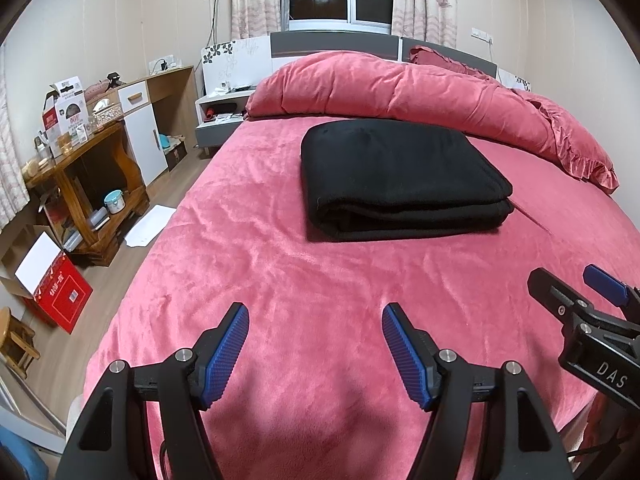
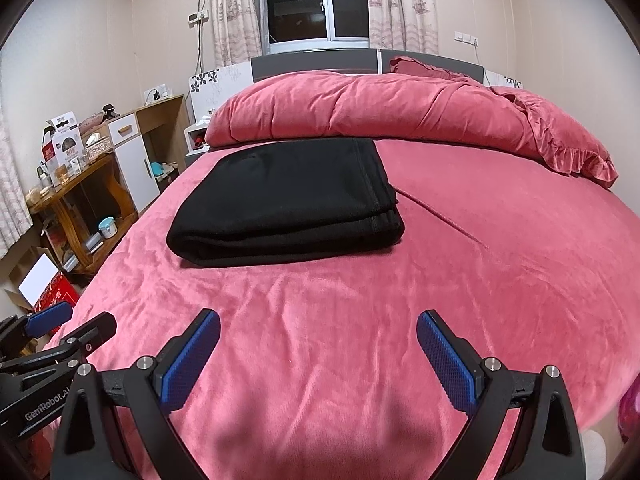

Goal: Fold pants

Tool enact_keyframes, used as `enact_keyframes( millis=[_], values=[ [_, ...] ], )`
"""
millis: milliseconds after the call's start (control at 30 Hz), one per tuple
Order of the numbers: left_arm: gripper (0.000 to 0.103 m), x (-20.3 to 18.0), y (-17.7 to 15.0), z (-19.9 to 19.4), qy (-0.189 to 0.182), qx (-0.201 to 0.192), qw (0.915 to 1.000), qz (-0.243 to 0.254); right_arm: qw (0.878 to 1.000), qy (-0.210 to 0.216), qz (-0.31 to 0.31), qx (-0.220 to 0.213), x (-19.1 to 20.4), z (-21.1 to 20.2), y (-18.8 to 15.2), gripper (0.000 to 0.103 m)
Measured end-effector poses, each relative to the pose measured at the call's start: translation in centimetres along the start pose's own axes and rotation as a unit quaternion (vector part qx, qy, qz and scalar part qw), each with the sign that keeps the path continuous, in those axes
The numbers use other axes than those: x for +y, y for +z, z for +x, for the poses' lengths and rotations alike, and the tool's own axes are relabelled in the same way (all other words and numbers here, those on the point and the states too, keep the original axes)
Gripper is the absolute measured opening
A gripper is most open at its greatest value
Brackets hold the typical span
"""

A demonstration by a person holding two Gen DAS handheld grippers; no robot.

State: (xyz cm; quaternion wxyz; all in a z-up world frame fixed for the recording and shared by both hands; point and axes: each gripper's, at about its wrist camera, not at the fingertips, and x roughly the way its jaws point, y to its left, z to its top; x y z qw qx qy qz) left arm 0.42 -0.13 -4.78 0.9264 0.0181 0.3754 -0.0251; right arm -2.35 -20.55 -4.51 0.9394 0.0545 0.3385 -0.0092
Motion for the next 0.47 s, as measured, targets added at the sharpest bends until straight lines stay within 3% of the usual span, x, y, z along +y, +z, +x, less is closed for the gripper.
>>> enact_keyframes(
  millis=[467],
  values=[
    [0.071,-0.1,-0.6,1.7,0.004,0.027,0.9996,-0.003,1.000,0.002,-0.001,0.017,0.0,1.1,-0.3,0.099]
  ],
)
